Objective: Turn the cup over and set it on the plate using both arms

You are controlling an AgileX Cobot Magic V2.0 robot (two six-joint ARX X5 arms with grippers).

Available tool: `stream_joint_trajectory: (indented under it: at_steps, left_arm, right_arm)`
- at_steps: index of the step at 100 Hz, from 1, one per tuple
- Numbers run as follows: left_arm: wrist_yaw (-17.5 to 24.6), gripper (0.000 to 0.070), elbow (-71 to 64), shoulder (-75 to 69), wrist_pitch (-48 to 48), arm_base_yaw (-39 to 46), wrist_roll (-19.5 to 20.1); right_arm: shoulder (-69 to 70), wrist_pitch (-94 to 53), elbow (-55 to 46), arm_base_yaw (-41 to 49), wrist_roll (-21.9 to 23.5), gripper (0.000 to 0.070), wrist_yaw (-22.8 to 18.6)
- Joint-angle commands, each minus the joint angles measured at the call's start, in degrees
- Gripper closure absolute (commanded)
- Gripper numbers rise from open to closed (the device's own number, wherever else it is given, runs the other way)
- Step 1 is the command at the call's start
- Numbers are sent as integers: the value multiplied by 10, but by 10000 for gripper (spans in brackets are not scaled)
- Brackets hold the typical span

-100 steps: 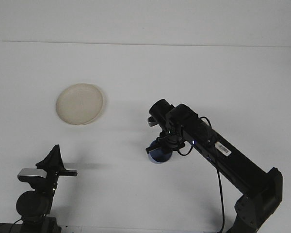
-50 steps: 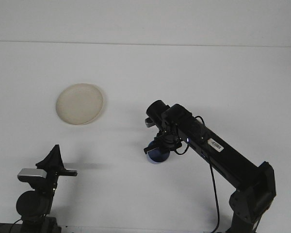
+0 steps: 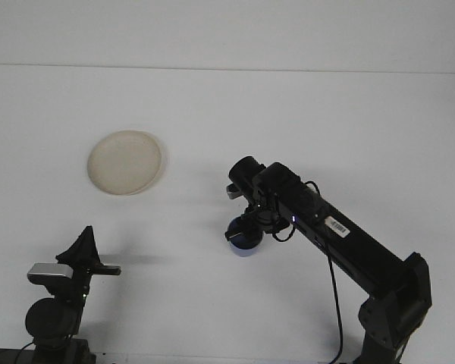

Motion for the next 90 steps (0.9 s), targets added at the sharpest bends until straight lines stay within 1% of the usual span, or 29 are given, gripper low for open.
stream_joint_trajectory:
  at_steps: [1,3,7,30,48,69,90]
  left_arm:
    - [-1,688,-11,-1,6,0,-4]
    - [-1,688,-11,-1,6,0,-4]
    - [-1,688,-11,-1,6,0,-4]
    - [-1,688,-11,-1,6,0,-4]
    - [-1,688,-11,-1,6,0,-4]
    - [-1,688,-11,-1,6,0,-4]
    - [-1,688,-11,-1,6,0,-4]
  right_arm:
    - [14,-4,20,5,-2,343,0]
    - [13,-8,23,5,-3,329,0]
    - [13,-16,30,4,-4,321,0]
    - [1,-43,88,-2,-25,321,1]
    - [-36,-43,96,-23,-58,321,2]
    - [-107,-43,95,-90,-96,321,3]
    - [-180,-43,93,-191,-125,322,3]
